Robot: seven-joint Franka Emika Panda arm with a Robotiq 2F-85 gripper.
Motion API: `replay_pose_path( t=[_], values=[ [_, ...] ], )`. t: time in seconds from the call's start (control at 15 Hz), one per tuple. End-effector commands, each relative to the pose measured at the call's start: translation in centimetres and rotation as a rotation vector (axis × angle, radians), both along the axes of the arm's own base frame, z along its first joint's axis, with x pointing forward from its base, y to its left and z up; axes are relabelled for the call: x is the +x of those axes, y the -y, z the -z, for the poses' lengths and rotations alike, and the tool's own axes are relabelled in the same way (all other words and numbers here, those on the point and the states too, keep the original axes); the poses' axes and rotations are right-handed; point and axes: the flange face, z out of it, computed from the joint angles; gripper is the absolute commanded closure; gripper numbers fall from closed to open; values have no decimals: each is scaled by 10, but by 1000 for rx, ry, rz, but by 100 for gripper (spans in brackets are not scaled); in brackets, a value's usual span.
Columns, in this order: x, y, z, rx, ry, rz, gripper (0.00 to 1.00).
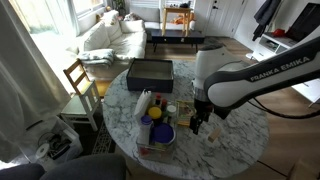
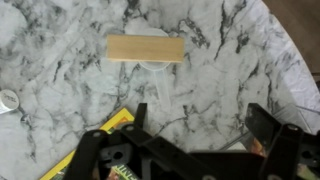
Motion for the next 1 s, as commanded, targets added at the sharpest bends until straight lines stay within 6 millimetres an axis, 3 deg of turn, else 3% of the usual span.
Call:
replay_pose_path(
  t=[0.0,0.4,0.53,0.67,0.73,0.93],
  values=[
    [16,10,24,-4,-14,15,0],
    [16,29,51,-2,-61,46,0],
    [16,32,58,3,-71,54,14],
    [15,33,64,3,-81,56,22],
    [15,33,65,3,-86,55,35],
    [14,34,70,3,-96,55,52]
  ],
)
